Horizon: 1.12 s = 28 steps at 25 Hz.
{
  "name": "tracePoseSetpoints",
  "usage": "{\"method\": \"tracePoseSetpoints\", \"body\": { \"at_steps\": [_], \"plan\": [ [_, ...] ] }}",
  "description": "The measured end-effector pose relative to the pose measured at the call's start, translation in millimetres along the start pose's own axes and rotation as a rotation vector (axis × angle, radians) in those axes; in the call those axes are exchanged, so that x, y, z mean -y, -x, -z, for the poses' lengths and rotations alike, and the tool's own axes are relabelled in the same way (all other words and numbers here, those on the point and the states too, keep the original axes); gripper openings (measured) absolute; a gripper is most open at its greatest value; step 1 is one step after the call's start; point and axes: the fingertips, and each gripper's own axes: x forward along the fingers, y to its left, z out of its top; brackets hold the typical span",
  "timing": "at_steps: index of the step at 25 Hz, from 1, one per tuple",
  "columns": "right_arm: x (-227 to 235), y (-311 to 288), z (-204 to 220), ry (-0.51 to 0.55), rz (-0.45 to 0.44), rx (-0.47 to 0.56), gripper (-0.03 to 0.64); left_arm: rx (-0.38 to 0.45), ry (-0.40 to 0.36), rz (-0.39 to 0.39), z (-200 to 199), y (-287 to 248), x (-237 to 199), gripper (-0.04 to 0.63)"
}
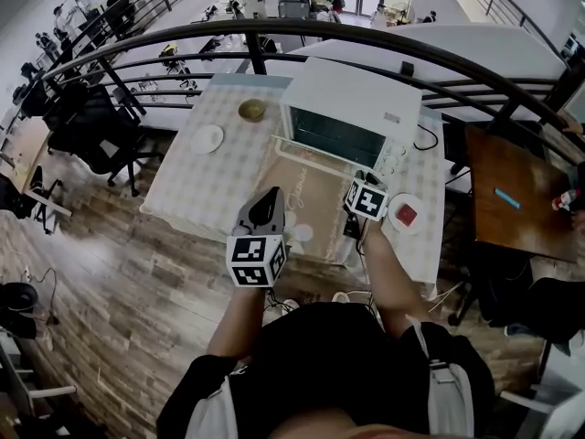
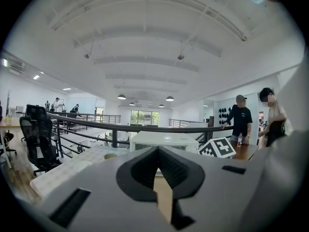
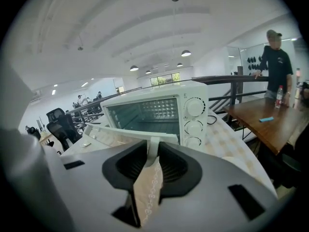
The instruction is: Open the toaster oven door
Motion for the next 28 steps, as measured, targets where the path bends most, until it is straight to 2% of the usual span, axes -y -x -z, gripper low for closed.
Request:
{"method": "tracePoseSetpoints", "body": {
  "at_steps": [21,25,28],
  "plan": [
    [-6.8,7.2,103.5,0.064,0.107,-0.086,0.075,-0.072,-0.003,0.074,24.5,0.0,-11.9,0.012],
    [-7.1,7.1,132.2,0.034,0.123,-0.153,0.074,-0.077,-0.003,0.078,28.0,4.0,-17.7,0.012],
    [-3.4,5.5,145.9,-0.004,0.137,-0.153,0.072,-0.083,-0.002,0.079,30.8,7.6,-22.7,0.012]
  ]
}}
